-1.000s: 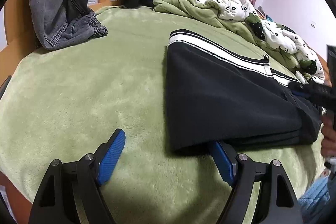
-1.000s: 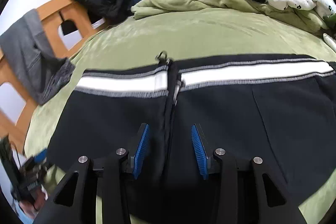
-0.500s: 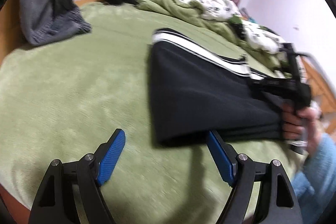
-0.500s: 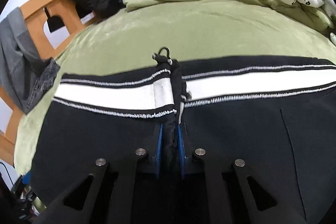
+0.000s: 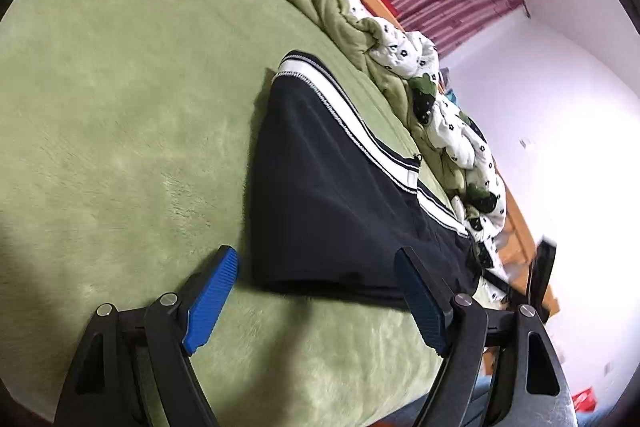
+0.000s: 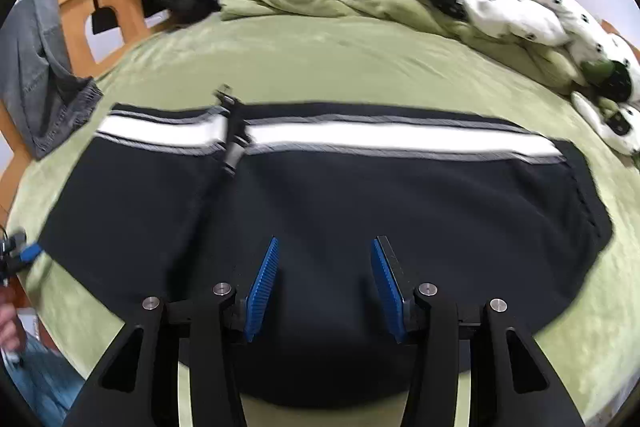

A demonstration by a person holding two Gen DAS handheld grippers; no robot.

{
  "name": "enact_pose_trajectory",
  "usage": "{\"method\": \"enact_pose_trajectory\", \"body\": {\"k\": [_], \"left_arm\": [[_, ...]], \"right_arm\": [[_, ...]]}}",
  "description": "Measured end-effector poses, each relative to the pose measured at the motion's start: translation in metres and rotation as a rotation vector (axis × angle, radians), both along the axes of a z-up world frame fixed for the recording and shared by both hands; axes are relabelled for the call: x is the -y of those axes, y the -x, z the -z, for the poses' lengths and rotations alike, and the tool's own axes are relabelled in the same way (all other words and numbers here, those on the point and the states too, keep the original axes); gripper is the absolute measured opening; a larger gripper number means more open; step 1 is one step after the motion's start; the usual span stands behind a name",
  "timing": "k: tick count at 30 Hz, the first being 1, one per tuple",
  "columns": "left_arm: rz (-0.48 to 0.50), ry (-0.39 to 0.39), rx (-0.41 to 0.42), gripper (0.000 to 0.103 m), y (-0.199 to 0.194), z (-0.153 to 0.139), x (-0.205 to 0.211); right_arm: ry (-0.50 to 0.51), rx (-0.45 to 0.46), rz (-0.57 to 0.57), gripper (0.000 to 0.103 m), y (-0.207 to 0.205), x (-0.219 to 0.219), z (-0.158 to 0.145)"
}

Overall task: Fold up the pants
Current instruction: 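Grasp the black leg cuff with the left gripper and fold it over the pants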

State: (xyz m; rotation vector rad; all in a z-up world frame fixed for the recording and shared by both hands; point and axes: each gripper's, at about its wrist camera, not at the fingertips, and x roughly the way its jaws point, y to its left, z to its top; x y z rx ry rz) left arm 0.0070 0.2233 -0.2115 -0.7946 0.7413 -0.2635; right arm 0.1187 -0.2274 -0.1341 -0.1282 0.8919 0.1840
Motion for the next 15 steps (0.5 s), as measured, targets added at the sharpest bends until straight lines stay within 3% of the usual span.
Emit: {"method": "enact_pose_trajectory", "body": {"k": [3, 6, 8, 9, 10, 11, 13, 14, 15], "left_arm": [[-0.003, 0.003, -0.016, 0.079, -0.01, 0.003, 0.008], [-0.033, -0.032, -0.039, 0.077, -0.018, 0.004, 0.021], [-0.063, -0.046, -0.062, 0.077, -0.024, 0.003, 0.025], [-0.072, -0.047, -0.071, 0.077, -0.027, 0.002, 0.025], [-0.089, -0.054, -0.087, 0.073, -0.03, 0.002, 0.026], [-0.112, -0.068, -0.106, 0.056, -0.032, 0.001, 0.026], [-0.146, -0.07, -0.129, 0.044, -0.035, 0.001, 0.024], [-0.159, -0.07, -0.136, 0.034, -0.036, 0.0, 0.023], [-0.17, -0.083, -0.141, 0.031, -0.035, -0.003, 0.023]], "right_arm": [[0.024, 0.029, 0.049, 0.048, 0.006, 0.024, 0.006], [-0.047, -0.008, 0.09, 0.063, 0.002, 0.045, 0.014], [-0.104, -0.021, 0.089, 0.064, 0.001, 0.053, 0.018], [-0.082, -0.011, 0.104, 0.064, 0.001, 0.057, 0.019], [-0.057, -0.001, 0.113, 0.064, 0.002, 0.057, 0.019], [-0.019, 0.01, 0.115, 0.066, 0.003, 0.058, 0.018], [0.039, 0.028, 0.095, 0.073, 0.007, 0.061, 0.018], [0.056, 0.043, 0.089, 0.073, 0.01, 0.065, 0.018], [0.063, 0.076, 0.095, 0.073, 0.016, 0.071, 0.018]]}}
